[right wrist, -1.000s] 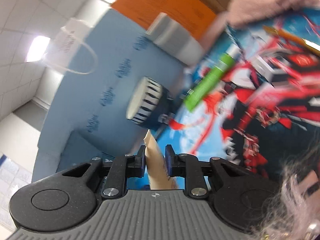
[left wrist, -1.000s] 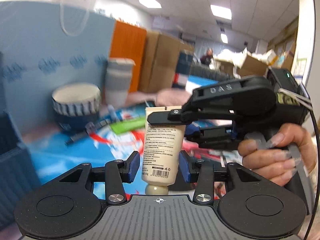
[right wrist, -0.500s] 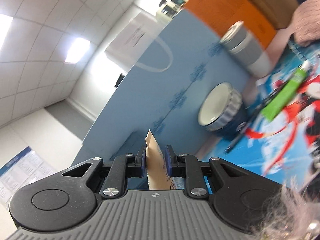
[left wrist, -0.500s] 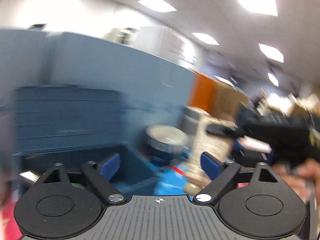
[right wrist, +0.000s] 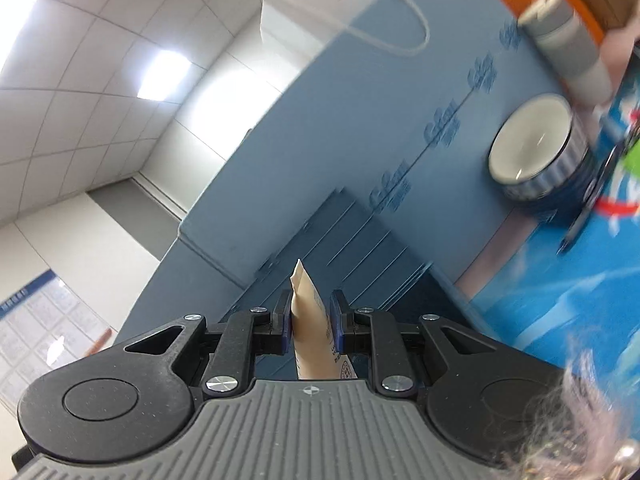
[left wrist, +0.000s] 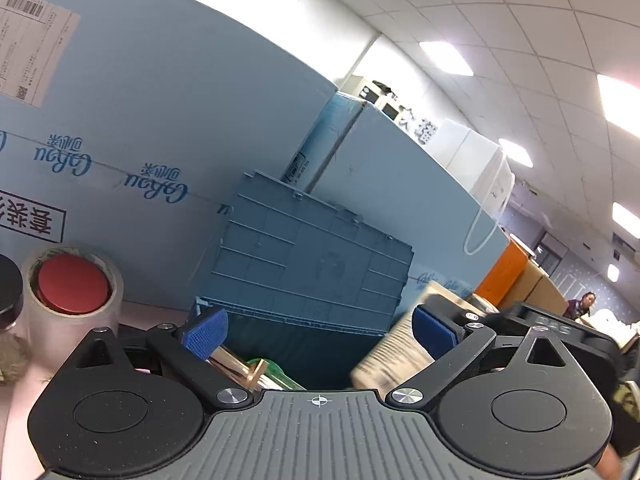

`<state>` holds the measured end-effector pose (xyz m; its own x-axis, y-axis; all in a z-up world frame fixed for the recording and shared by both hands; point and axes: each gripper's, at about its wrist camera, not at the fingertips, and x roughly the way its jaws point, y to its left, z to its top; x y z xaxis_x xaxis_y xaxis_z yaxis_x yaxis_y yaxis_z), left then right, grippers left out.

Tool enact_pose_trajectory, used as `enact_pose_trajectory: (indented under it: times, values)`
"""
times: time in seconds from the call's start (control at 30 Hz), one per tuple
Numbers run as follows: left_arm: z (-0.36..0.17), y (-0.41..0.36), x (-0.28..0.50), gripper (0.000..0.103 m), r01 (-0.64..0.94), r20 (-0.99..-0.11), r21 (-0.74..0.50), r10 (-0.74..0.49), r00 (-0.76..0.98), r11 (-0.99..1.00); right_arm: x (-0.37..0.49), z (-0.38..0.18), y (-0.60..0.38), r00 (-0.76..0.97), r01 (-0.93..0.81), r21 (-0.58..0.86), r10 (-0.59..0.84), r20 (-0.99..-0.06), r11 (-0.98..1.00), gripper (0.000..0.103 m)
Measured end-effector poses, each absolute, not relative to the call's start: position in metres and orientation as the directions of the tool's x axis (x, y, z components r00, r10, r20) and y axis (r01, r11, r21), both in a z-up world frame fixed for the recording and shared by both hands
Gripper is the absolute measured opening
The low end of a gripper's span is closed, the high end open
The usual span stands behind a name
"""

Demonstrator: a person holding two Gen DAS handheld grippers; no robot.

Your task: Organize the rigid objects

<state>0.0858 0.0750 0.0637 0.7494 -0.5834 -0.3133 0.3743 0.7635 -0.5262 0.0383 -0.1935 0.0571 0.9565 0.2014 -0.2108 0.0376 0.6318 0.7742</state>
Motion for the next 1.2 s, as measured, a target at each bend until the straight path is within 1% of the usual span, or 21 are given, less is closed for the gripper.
enact_pose_trajectory:
  times: [0.07, 0.27, 0.37, 0.4, 0.47, 0.57, 0.63, 0.73, 0.87, 0.97, 1.1, 1.13, 1.17, 1.2]
  values:
    - [0.063, 0.094, 0.086, 0.100, 0.368, -0.306, -0.540, -0.584, 0.752, 0.757, 0.044, 0.055, -0.180, 0.962, 0.043, 0.756, 0.178, -0.209, 0.653, 0.018]
    - [0.058, 0.111, 0.092, 0.101, 0.333, -0.296, -0.590, -0.580, 0.759, 0.736, 0.054, 0.045, -0.151, 0.973, 0.062, 0.684, 0.109, -0.204, 0.727, 0.018]
    - [0.056, 0.110, 0.095, 0.101, 0.334, -0.299, -0.593, -0.586, 0.753, 0.732, 0.053, 0.042, -0.144, 0.981, 0.084, 0.620, 0.043, -0.188, 0.780, 0.014]
    - [0.056, 0.109, 0.095, 0.101, 0.337, -0.300, -0.592, -0.588, 0.751, 0.733, 0.052, 0.042, -0.145, 0.984, 0.095, 0.606, 0.019, -0.179, 0.790, 0.009]
    - [0.056, 0.108, 0.095, 0.101, 0.344, -0.300, -0.589, -0.593, 0.747, 0.731, 0.046, 0.047, -0.147, 0.990, 0.107, 0.572, -0.037, -0.134, 0.813, 0.008]
    - [0.056, 0.105, 0.097, 0.101, 0.351, -0.302, -0.585, -0.599, 0.742, 0.731, 0.041, 0.058, -0.140, 0.993, 0.117, 0.406, -0.098, -0.068, 0.906, 0.006]
    - [0.055, 0.105, 0.097, 0.101, 0.350, -0.304, -0.586, -0.599, 0.741, 0.731, 0.044, 0.060, -0.139, 0.993, 0.096, 0.336, -0.068, -0.095, 0.937, 0.006]
    - [0.055, 0.105, 0.097, 0.101, 0.352, -0.307, -0.585, -0.602, 0.737, 0.730, 0.050, 0.052, -0.142, 0.984, 0.093, 0.328, -0.036, -0.176, 0.940, 0.006]
    - [0.054, 0.101, 0.098, 0.101, 0.361, -0.316, -0.578, -0.609, 0.728, 0.732, 0.058, 0.038, -0.146, 0.965, 0.109, 0.329, -0.021, -0.260, 0.938, 0.006]
    - [0.053, 0.097, 0.098, 0.101, 0.365, -0.325, -0.571, -0.611, 0.722, 0.735, 0.057, 0.033, -0.149, 0.957, 0.113, 0.347, -0.009, -0.290, 0.931, 0.006]
    - [0.052, 0.094, 0.097, 0.101, 0.370, -0.330, -0.562, -0.611, 0.719, 0.740, 0.049, 0.036, -0.151, 0.957, 0.110, 0.356, -0.002, -0.291, 0.928, 0.008]
    - [0.053, 0.093, 0.097, 0.101, 0.373, -0.330, -0.560, -0.612, 0.719, 0.740, 0.046, 0.038, -0.152, 0.957, 0.106, 0.358, 0.002, -0.289, 0.928, 0.009]
    - [0.053, 0.093, 0.096, 0.101, 0.374, -0.330, -0.558, -0.612, 0.719, 0.741, 0.044, 0.039, -0.154, 0.958, 0.103, 0.362, 0.005, -0.288, 0.927, 0.013]
    - [0.053, 0.092, 0.096, 0.101, 0.375, -0.329, -0.557, -0.612, 0.719, 0.741, 0.040, 0.041, -0.156, 0.958, 0.103, 0.366, 0.007, -0.286, 0.925, 0.021]
